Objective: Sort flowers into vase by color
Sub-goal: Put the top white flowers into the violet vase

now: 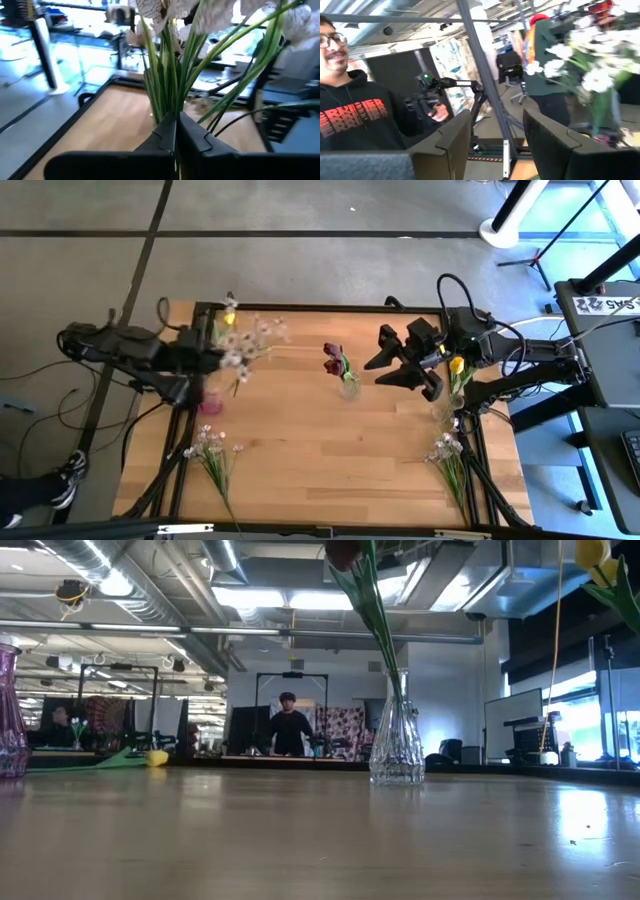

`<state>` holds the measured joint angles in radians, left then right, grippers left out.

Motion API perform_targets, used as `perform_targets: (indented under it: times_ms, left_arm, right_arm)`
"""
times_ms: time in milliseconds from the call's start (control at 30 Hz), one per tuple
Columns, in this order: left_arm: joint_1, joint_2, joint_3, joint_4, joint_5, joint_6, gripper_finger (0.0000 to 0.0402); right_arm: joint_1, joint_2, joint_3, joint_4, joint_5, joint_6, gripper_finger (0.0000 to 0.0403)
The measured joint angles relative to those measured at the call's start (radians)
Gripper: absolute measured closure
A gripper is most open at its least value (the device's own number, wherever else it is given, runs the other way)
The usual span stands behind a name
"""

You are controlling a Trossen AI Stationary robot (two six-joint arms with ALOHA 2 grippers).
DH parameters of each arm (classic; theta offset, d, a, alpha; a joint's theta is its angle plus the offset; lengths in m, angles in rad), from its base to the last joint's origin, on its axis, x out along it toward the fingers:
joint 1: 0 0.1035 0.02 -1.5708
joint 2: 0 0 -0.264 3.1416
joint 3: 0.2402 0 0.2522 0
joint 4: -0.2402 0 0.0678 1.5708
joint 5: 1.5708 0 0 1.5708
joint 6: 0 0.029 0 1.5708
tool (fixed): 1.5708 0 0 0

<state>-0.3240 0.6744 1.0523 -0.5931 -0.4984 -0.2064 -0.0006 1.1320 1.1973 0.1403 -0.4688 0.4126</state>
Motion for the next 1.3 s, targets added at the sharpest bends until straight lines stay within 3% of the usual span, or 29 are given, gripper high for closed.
perform_targets:
  times_ms: [233,333,533,800,1067,1233,1300]
  left_arm:
    - [-0.106,-0.219,0.0,-0.093,-0.001,0.047,0.0401]
    - [-0.118,-0.279,0.0,-0.125,0.055,0.099,0.0401]
    - [-0.118,-0.399,0.0,-0.127,0.171,0.115,0.0401]
    - [-0.117,-0.498,-0.087,0.035,0.137,0.125,0.0401]
    - [-0.117,-0.45,-0.336,0.201,0.105,0.065,0.0401]
    - [-0.117,-0.427,-0.335,0.216,0.231,0.029,0.0401]
    - [-0.118,-0.458,-0.329,0.191,0.237,0.056,0.0401]
  right_arm:
    - [0.001,0.002,0.0,-0.195,0.111,0.116,0.0221]
    - [0.001,0.006,0.0,-0.249,0.179,0.192,0.0221]
    - [0.035,0.018,0.0,-0.243,0.339,0.231,0.0221]
    - [0.121,0.039,0.0,-0.2,0.56,0.243,0.0221]
    - [0.137,0.096,0.0,-0.025,0.597,0.254,0.0221]
    - [0.132,0.098,0.0,-0.038,0.597,0.237,0.0221]
    - [0.132,0.098,0.0,-0.035,0.58,0.239,0.0221]
